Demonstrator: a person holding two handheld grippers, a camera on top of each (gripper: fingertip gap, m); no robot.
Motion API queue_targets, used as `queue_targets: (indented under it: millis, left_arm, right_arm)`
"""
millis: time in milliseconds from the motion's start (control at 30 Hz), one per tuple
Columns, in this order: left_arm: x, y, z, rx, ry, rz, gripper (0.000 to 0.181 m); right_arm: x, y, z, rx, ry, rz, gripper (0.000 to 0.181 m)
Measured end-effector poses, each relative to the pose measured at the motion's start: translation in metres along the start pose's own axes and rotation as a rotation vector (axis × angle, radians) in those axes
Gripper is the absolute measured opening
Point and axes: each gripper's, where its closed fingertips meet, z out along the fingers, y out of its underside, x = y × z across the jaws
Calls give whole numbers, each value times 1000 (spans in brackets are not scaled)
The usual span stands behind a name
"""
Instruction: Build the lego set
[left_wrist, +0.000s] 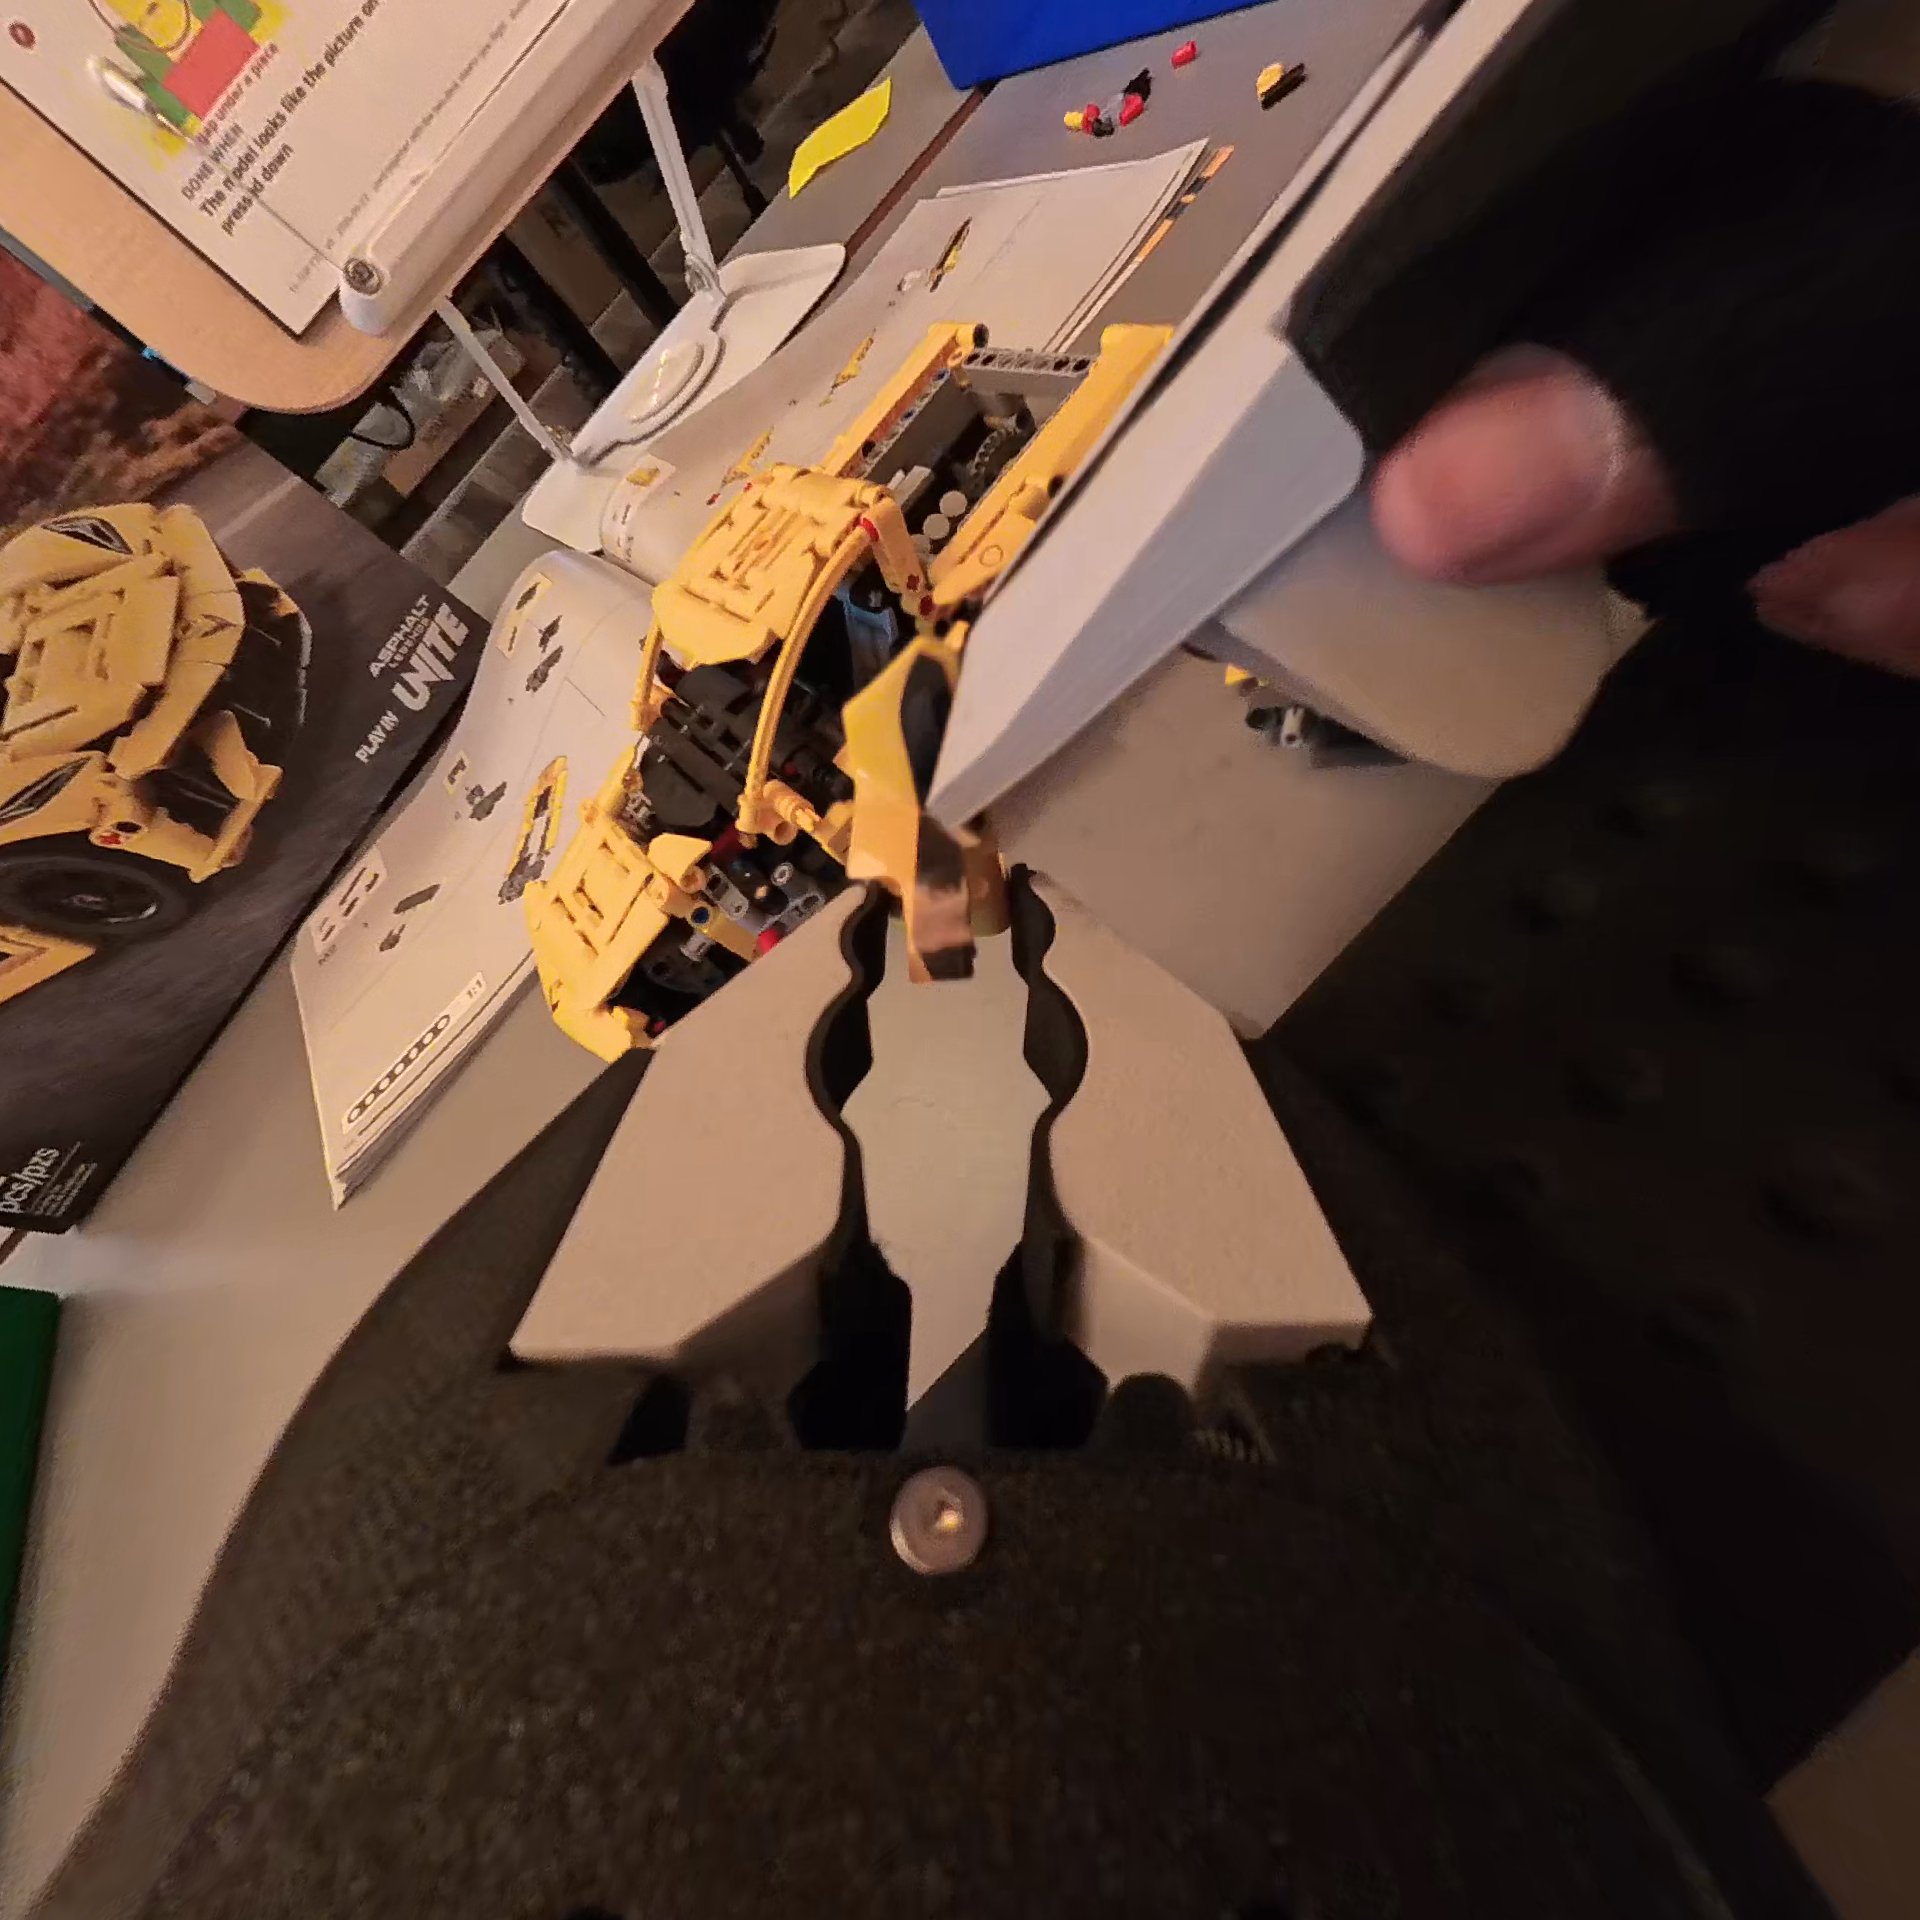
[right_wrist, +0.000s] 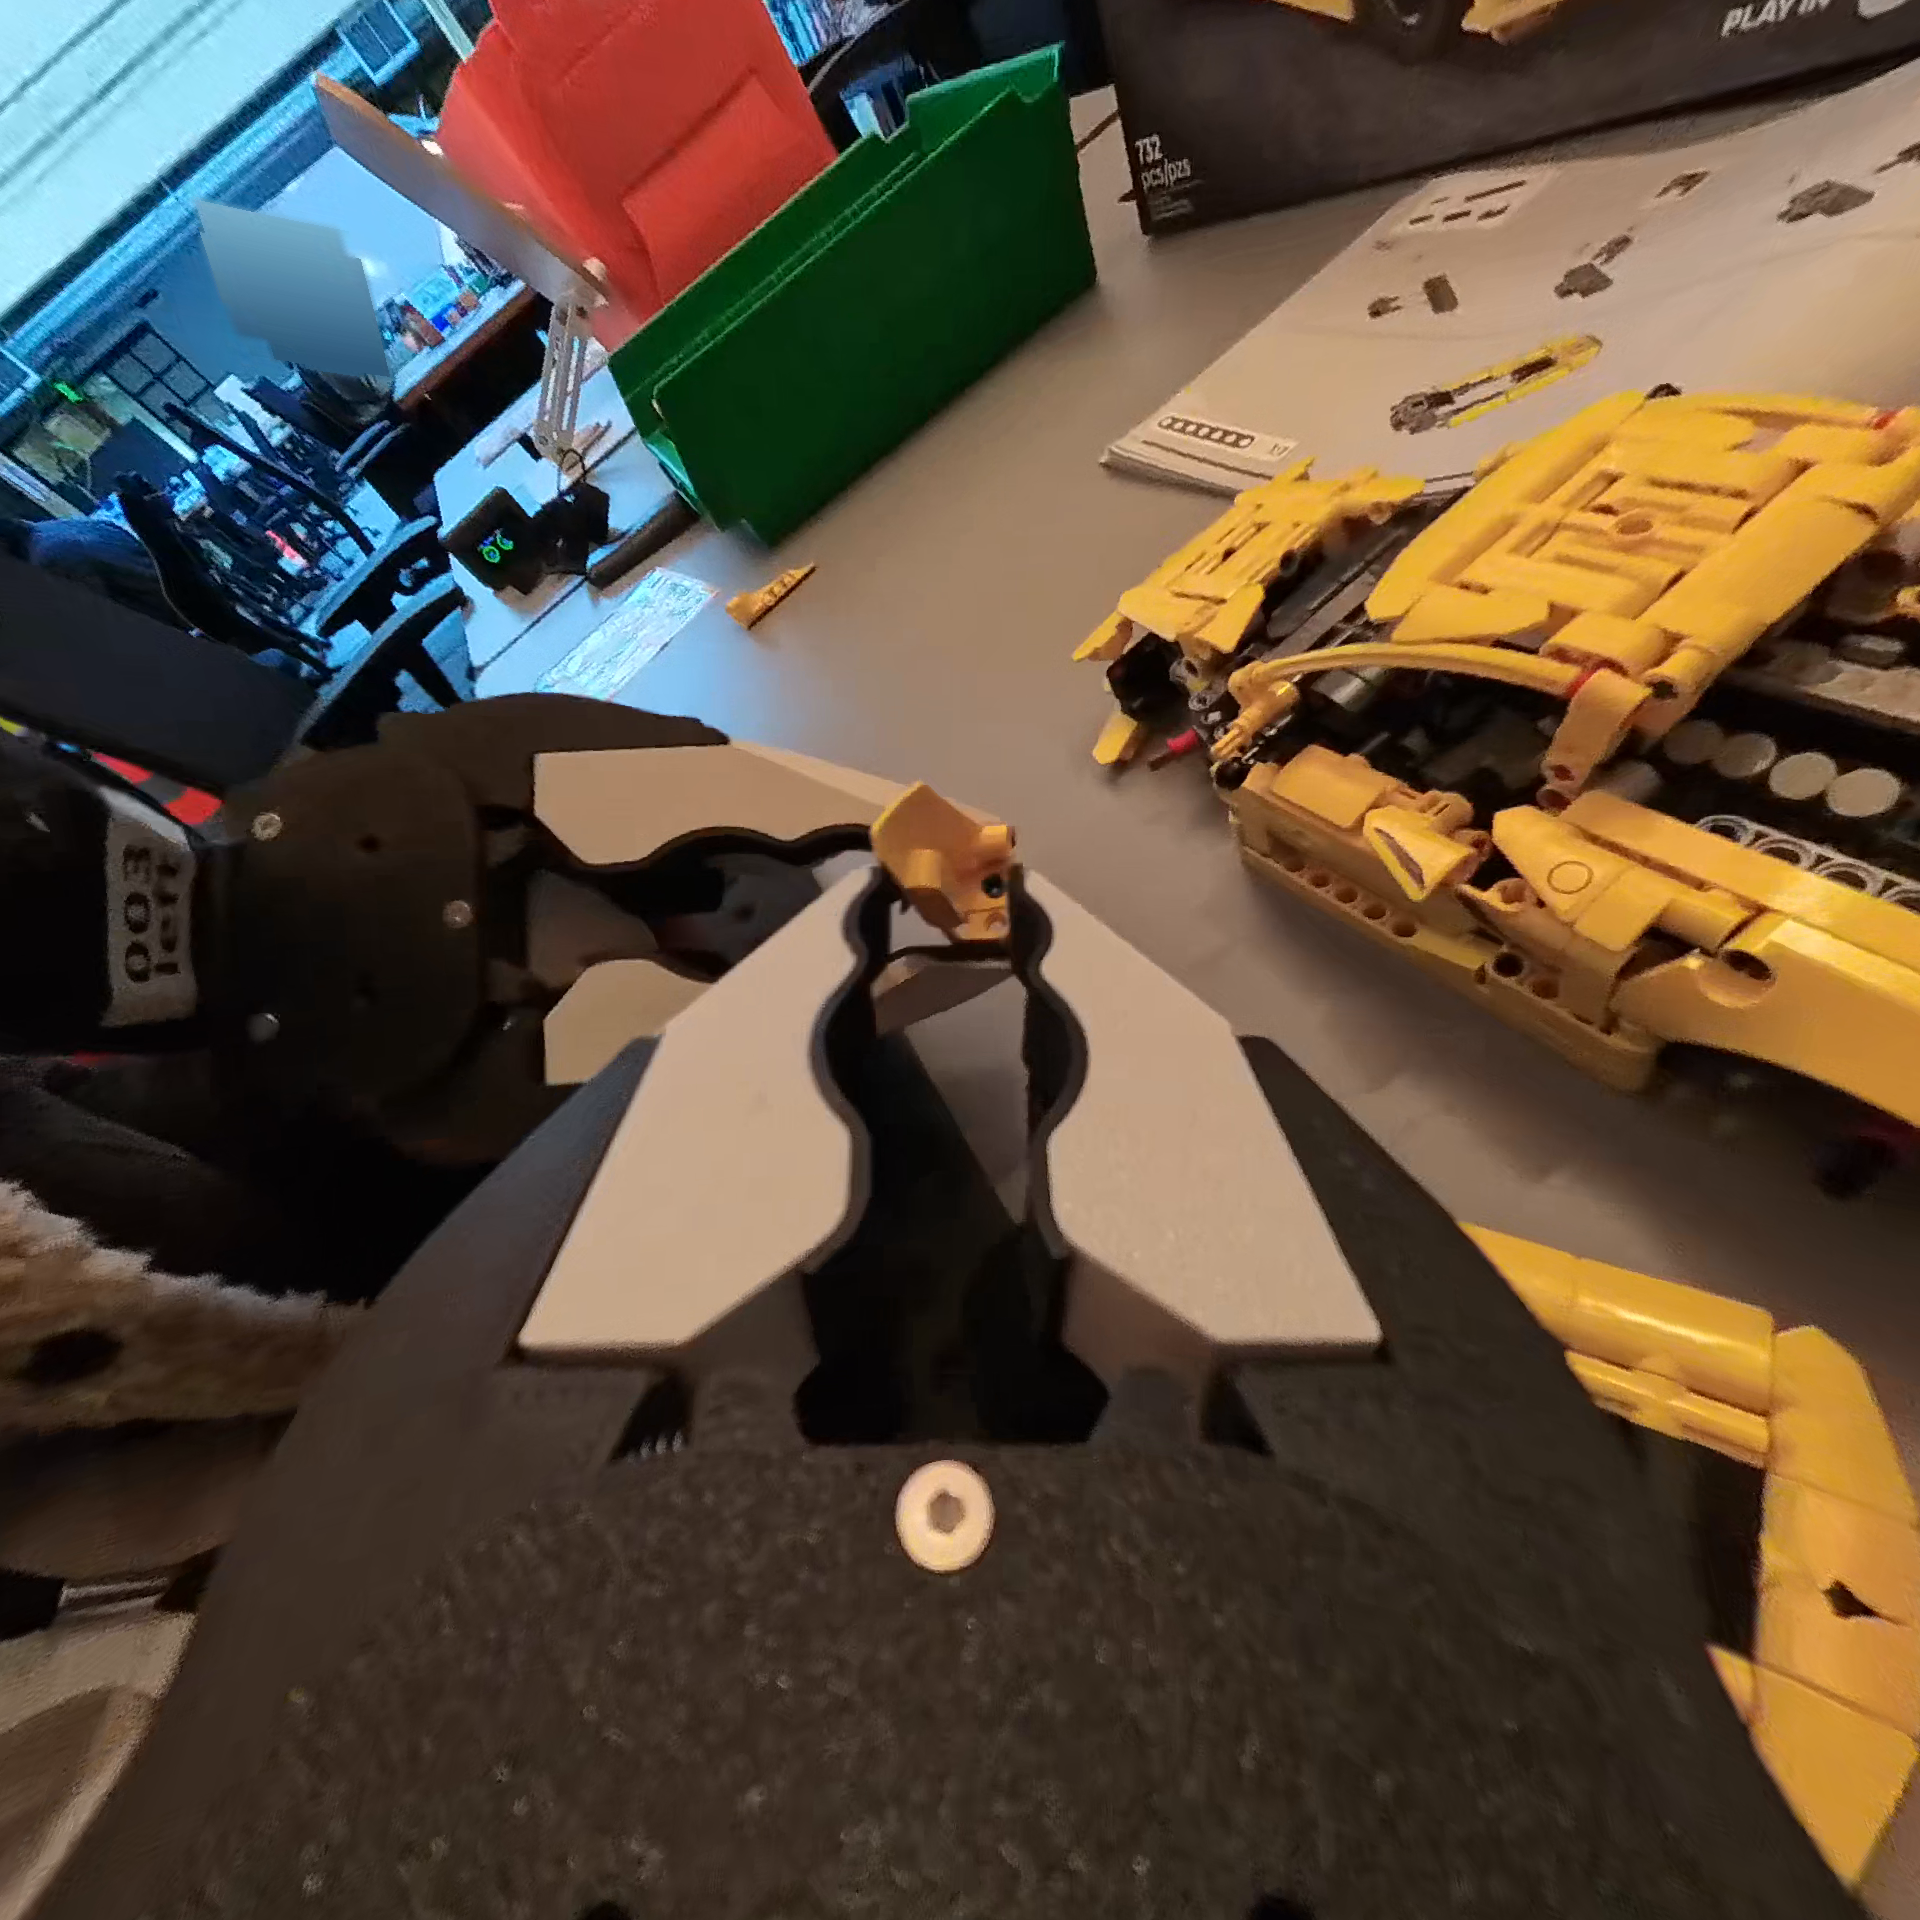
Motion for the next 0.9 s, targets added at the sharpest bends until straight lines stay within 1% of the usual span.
queue_targets:
  millis: [67, 100, 167, 233, 300, 367, 467, 533, 600, 667, 700, 800, 867, 900]
  left_arm:
    - [0, 0, 0, 4, 0, -3, 23]
    - [0, -2, -1, 12, 2, -5, 23]
    - [0, -4, -3, 33, 9, -8, 23]
    - [3, -10, -6, 74, 56, -37, 25]
    - [7, -18, -13, 141, 148, -100, 27]
    - [6, -24, -20, 198, 257, -215, 27]
    - [5, -34, -30, 272, 458, -405, 27]
    - [4, -41, -37, 320, 594, -526, 27]
    - [-1, -44, -40, 350, 671, -626, 26]
    - [-5, -44, -40, 360, 681, -661, 23]
    - [-4, -44, -40, 358, 679, -650, 21]
    - [7, -42, -38, 319, 662, -565, 19]
    - [10, -41, -35, 299, 629, -525, 18]
    - [11, -41, -36, 302, 623, -510, 7]
  right_arm:
    - [1, -3, -2, 23, -10, 23, 7]
    - [3, -4, -3, 35, -16, 44, 7]
    - [4, -6, -5, 54, -72, 144, 7]
    - [9, -11, -10, 95, -127, 256, 7]
    - [12, -18, -17, 139, -178, 332, 7]
    - [12, -25, -24, 184, -240, 400, 7]
    - [9, -34, -34, 241, -352, 484, 7]
    - [8, -36, -37, 247, -396, 515, 7]
    - [5, -36, -37, 239, -421, 521, 7]
    - [3, -34, -36, 225, -432, 523, 7]
    - [2, -34, -36, 220, -436, 524, 7]
    - [-2, -34, -36, 223, -465, 535, 7]
    - [-6, -32, -35, 199, -489, 538, 7]
    - [-8, -30, -33, 183, -493, 532, 7]
